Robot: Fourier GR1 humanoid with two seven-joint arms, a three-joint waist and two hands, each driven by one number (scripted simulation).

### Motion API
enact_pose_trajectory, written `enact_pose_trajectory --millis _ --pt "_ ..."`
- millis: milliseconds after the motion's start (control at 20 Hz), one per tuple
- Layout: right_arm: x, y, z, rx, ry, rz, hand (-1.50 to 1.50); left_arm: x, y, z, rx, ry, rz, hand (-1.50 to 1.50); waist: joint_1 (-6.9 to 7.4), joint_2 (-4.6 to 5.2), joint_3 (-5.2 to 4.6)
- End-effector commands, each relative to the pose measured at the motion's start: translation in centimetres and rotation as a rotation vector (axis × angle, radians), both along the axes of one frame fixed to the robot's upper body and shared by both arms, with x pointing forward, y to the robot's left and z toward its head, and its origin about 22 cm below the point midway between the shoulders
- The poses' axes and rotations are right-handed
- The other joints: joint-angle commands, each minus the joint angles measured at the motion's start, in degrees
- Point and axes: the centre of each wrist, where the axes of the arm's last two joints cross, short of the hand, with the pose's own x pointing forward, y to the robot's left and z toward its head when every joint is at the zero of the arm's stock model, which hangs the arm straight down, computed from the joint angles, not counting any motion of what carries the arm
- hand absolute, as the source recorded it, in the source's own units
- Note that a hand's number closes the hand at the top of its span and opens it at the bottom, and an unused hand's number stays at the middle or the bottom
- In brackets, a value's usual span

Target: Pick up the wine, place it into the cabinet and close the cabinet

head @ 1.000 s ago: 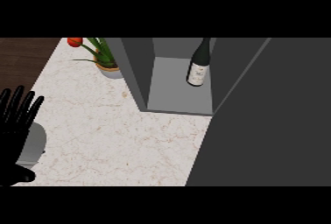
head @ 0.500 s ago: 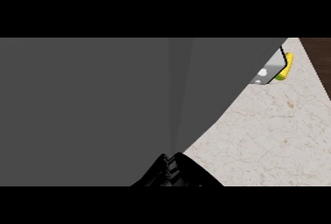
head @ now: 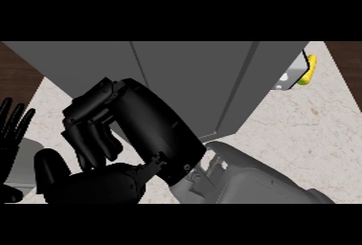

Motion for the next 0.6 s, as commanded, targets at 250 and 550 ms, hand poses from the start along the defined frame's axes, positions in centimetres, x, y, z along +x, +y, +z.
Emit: enact_pose_trajectory --millis 250,550 --pt "4.3 0.0 -0.9 0.081 0.128 -0.074 1.50 -0.2 1.0 -1.3 0.006 0.003 0.036 -1.50 -1.27 -0.03 -0.18" --pt "8.5 -2.9 -4.3 0.011 0.126 -0.121 1.50 -1.0 0.7 0.1 0.037 0.021 0.017 -1.50 -1.20 -0.06 -0.12"
